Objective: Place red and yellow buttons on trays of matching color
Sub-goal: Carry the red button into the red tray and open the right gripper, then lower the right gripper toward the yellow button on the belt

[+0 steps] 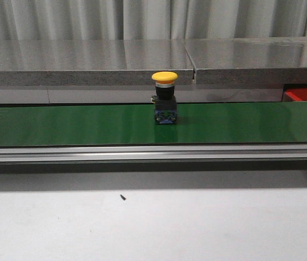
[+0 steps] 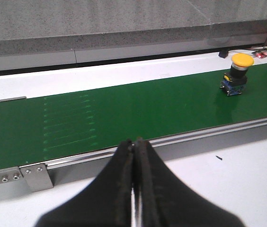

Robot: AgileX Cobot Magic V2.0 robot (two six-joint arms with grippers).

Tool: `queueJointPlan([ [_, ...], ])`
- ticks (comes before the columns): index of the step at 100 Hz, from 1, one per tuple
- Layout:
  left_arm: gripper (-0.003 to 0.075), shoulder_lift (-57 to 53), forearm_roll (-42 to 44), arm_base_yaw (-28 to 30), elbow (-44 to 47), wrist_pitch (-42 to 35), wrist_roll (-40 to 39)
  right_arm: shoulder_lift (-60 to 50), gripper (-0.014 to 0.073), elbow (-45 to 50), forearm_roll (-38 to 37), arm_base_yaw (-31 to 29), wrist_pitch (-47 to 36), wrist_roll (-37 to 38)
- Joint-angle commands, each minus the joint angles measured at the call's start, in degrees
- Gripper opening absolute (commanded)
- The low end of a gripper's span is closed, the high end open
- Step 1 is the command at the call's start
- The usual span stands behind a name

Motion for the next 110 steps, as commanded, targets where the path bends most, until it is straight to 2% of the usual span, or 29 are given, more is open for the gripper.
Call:
queueJointPlan([
  [1,-0.0019,0.47,-0.63,-0.37,-1.4,-4.04,-0.59,-2.53,0.023,-1.44,0.34,-0.43,-3.51,-0.17],
  [22,-0.0019,0.47,-0.63,-0.37,-1.4,-4.04,-0.59,-1.93,0.0249,-1.44,0.48,-0.43,-3.31,-0.17],
  [39,-0.0019,0.47,-0.63,-0.37,-1.4,-4.04,-0.59,-1.93,0.0459,-1.44,0.48,-0.43,-3.28,-0.39],
  [46,-0.0019,0.47,-0.63,-0.37,-1.4,-4.04,-0.59,-1.93,0.0497,-1.44,0.48,-0.43,-3.28,-0.39],
  [74,-0.0019,0.47,-0.63,-0.37,-1.4,-4.04,-0.59,-3.85,0.0493,-1.19,-0.37,-0.43,-2.58,-0.41],
  [110,-0.0019,0.47,-0.63,-0.37,-1.4,-4.04,-0.59,-14.35,0.0493,3.5,-4.27,0.23,-3.61,-1.71],
])
